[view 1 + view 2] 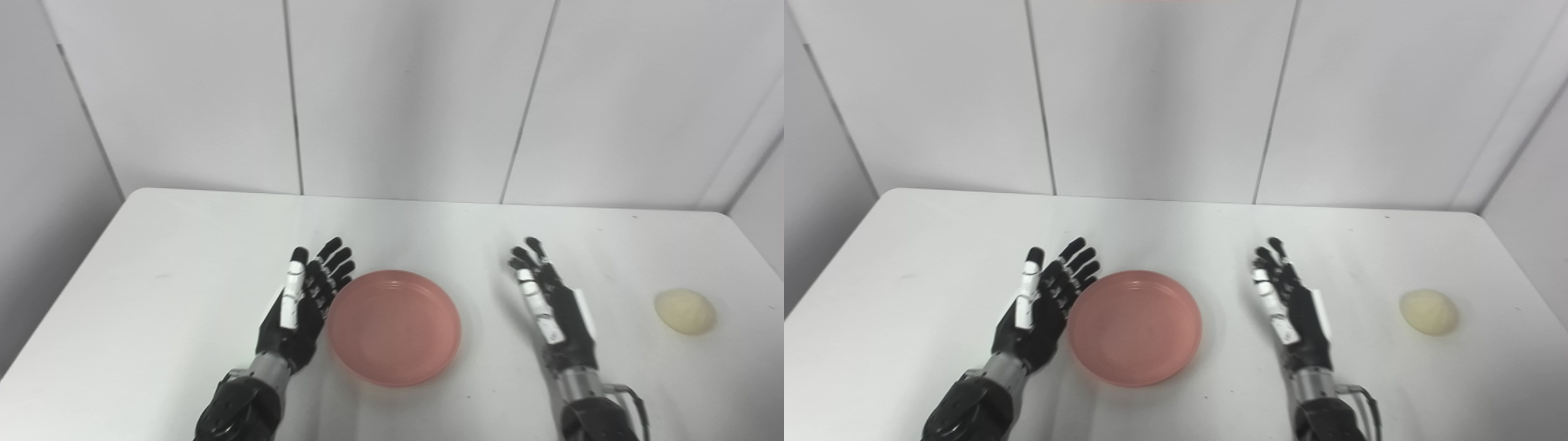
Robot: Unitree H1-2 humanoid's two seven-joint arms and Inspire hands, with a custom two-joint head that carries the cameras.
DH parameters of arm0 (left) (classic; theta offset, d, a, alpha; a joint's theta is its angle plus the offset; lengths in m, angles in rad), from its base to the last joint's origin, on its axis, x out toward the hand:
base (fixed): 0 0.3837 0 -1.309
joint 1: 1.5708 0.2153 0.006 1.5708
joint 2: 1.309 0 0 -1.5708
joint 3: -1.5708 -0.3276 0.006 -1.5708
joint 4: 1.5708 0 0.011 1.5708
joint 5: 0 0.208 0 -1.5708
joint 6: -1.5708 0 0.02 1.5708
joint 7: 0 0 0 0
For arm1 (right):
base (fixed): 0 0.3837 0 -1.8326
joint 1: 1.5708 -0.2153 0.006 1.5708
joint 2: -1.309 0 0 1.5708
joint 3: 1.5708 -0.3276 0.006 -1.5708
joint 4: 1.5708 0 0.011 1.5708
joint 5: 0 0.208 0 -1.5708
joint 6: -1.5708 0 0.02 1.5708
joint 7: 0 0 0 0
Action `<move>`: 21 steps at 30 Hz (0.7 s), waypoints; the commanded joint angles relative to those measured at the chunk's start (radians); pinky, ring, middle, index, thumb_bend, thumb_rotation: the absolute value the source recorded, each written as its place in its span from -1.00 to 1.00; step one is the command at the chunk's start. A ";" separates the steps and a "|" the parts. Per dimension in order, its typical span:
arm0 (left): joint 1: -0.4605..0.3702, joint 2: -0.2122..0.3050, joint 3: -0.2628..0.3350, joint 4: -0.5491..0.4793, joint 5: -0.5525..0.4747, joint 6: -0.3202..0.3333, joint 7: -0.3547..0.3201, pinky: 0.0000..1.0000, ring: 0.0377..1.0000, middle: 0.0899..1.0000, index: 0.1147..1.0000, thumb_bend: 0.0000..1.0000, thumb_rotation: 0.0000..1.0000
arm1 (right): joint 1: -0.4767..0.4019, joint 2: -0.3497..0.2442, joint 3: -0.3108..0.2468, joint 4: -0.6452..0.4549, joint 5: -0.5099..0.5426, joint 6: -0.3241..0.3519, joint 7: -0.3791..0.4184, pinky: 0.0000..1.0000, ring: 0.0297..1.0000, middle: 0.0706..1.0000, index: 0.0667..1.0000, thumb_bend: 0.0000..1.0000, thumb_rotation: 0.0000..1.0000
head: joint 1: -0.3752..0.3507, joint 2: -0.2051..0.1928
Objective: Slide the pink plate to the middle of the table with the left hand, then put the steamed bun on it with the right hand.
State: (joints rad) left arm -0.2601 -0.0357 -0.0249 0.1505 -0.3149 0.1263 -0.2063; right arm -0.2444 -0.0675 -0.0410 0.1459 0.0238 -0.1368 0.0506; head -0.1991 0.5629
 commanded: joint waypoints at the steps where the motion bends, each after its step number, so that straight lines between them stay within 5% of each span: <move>1: 0.014 -0.013 -0.013 -0.016 0.026 0.003 0.006 0.98 0.93 0.93 0.78 0.35 1.00 | -0.004 0.019 0.013 -0.002 -0.008 -0.033 -0.009 0.92 0.81 0.78 0.88 0.30 0.55 | -0.003 0.002; 11: 0.056 -0.027 -0.078 0.016 0.091 -0.072 -0.016 1.00 0.96 0.98 0.84 0.35 0.99 | -0.014 0.022 0.020 0.012 -0.023 -0.052 -0.019 0.93 0.85 0.79 0.88 0.35 0.54 | -0.043 0.006; 21: 0.028 -0.022 -0.078 0.071 0.135 -0.127 -0.009 1.00 1.00 1.00 0.88 0.36 1.00 | -0.028 -0.005 0.010 0.001 -0.059 -0.091 -0.047 0.90 0.82 0.76 0.87 0.27 0.56 | -0.036 -0.017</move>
State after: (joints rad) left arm -0.2386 -0.0642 -0.0996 0.1892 -0.1963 0.0095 -0.2157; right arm -0.2528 -0.0612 -0.0252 0.1567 -0.0231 -0.1681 0.0155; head -0.2362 0.5461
